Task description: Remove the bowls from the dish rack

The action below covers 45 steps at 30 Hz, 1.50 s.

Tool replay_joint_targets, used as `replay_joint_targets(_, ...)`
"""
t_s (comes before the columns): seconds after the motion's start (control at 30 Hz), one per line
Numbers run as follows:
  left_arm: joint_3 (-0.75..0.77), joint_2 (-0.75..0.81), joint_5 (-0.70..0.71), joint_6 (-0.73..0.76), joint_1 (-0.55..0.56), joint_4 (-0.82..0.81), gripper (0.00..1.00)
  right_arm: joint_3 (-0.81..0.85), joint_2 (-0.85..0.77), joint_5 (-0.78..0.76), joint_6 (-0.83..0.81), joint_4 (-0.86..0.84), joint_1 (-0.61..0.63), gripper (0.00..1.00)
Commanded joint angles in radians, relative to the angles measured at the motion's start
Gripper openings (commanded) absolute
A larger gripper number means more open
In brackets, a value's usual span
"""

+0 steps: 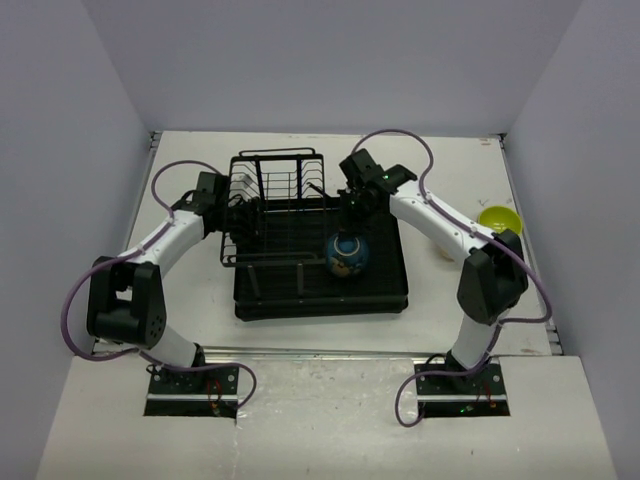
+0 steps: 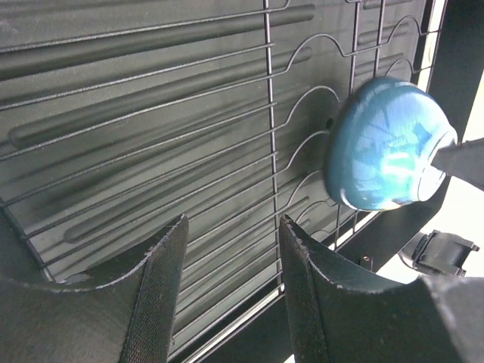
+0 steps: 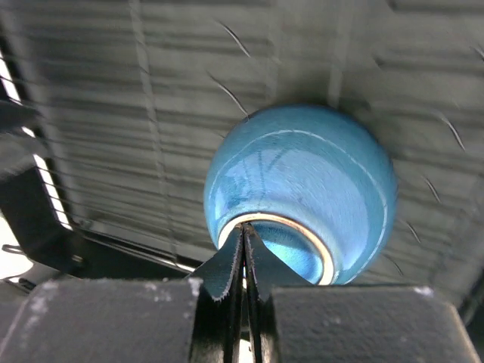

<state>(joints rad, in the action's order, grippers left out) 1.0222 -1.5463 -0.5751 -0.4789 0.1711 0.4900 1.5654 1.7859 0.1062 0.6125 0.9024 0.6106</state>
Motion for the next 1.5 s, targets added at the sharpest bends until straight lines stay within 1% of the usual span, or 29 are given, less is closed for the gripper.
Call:
replay_joint_targets(0.0, -0.028, -0.054, -0.022, -0.003, 0.03, 0.062, 0.53, 0.091, 0.125, 0.0, -0.039, 0.044, 0.005, 0.0)
replay_joint_targets(0.07, -0.022, -0.067, -0.025, 0.0, 0.028, 0.065, 0.53, 0.163, 0.199, 0.023, -0.049, 0.073, 0.005, 0.0)
replay_joint_targets(0.1, -0.019, -0.07, -0.025, 0.0, 0.028, 0.065, 0.53, 0.239, 0.225, 0.024, -0.051, 0.081, 0.005, 0.0)
replay_joint_targets(0.13, -0.016, -0.075, -0.026, 0.0, 0.028, 0.065, 0.53, 0.28, 0.278, 0.041, -0.06, 0.096, 0.005, 0.0)
replay_joint_targets(0.2, -0.007, -0.086, -0.026, 0.003, 0.028, 0.073, 0.53, 0.378, 0.316, 0.05, -0.068, 0.133, 0.005, 0.0)
replay_joint_targets(0.23, 0.001, -0.092, -0.025, 0.008, 0.028, 0.078, 0.53, 0.393, 0.323, 0.058, -0.069, 0.141, 0.005, 0.0)
replay_joint_targets(0.33, 0.016, -0.104, -0.022, 0.011, 0.028, 0.078, 0.53, 0.348, 0.27, 0.111, -0.06, 0.069, 0.005, 0.0)
replay_joint_targets(0.37, 0.021, -0.109, -0.022, 0.011, 0.028, 0.079, 0.53, 0.338, 0.238, 0.153, -0.057, 0.038, 0.005, 0.0)
replay_joint_targets(0.4, 0.022, -0.116, -0.026, 0.011, 0.028, 0.078, 0.53, 0.335, 0.227, 0.164, -0.05, 0.036, 0.005, 0.0)
replay_joint_targets(0.47, 0.027, -0.118, -0.026, 0.011, 0.028, 0.075, 0.53, 0.322, 0.172, 0.159, -0.046, 0.033, 0.003, 0.0)
replay_joint_targets(0.53, 0.032, -0.123, -0.025, 0.013, 0.028, 0.074, 0.54, 0.26, 0.112, 0.116, -0.037, 0.012, -0.005, 0.0)
replay_joint_targets(0.63, 0.035, -0.13, -0.025, 0.017, 0.028, 0.071, 0.54, 0.193, 0.017, 0.112, -0.02, -0.019, -0.049, 0.0)
replay_joint_targets(0.73, 0.03, -0.13, -0.022, 0.019, 0.03, 0.071, 0.54, 0.176, -0.023, 0.102, -0.039, -0.016, -0.096, 0.0)
replay_joint_targets(0.87, 0.026, -0.127, -0.022, 0.02, 0.028, 0.071, 0.54, 0.174, 0.001, 0.131, -0.072, 0.015, -0.158, 0.0)
replay_joint_targets(0.97, 0.029, -0.132, -0.023, 0.017, 0.028, 0.071, 0.54, 0.174, 0.043, 0.174, -0.101, 0.016, -0.169, 0.31)
replay_joint_targets(1.0, 0.035, -0.132, -0.025, 0.016, 0.028, 0.071, 0.54, 0.171, 0.059, 0.208, -0.103, 0.006, -0.169, 0.46)
replay_joint_targets(1.03, 0.036, -0.133, -0.025, 0.016, 0.028, 0.074, 0.54, 0.153, 0.063, 0.223, -0.102, -0.006, -0.169, 0.56)
replay_joint_targets(1.07, 0.039, -0.136, -0.023, 0.016, 0.028, 0.078, 0.54, 0.139, 0.063, 0.245, -0.1, -0.028, -0.169, 0.68)
replay_joint_targets(1.1, 0.048, -0.14, -0.022, 0.019, 0.028, 0.082, 0.54, 0.121, 0.06, 0.271, -0.097, -0.077, -0.169, 0.72)
replay_joint_targets(1.17, 0.055, -0.144, -0.019, 0.023, 0.028, 0.091, 0.54, 0.07, 0.046, 0.349, -0.085, -0.132, -0.172, 0.86)
replay_joint_targets(1.23, 0.061, -0.149, -0.014, 0.026, 0.028, 0.096, 0.54, 0.041, 0.049, 0.419, -0.077, -0.183, -0.172, 0.89)
replay_joint_targets(1.27, 0.064, -0.15, -0.012, 0.028, 0.028, 0.097, 0.54, 0.035, 0.053, 0.443, -0.074, -0.191, -0.172, 0.93)
replay_joint_targets(1.47, 0.072, -0.163, -0.009, 0.028, 0.028, 0.099, 0.54, -0.097, 0.033, 0.567, -0.019, -0.339, -0.173, 0.95)
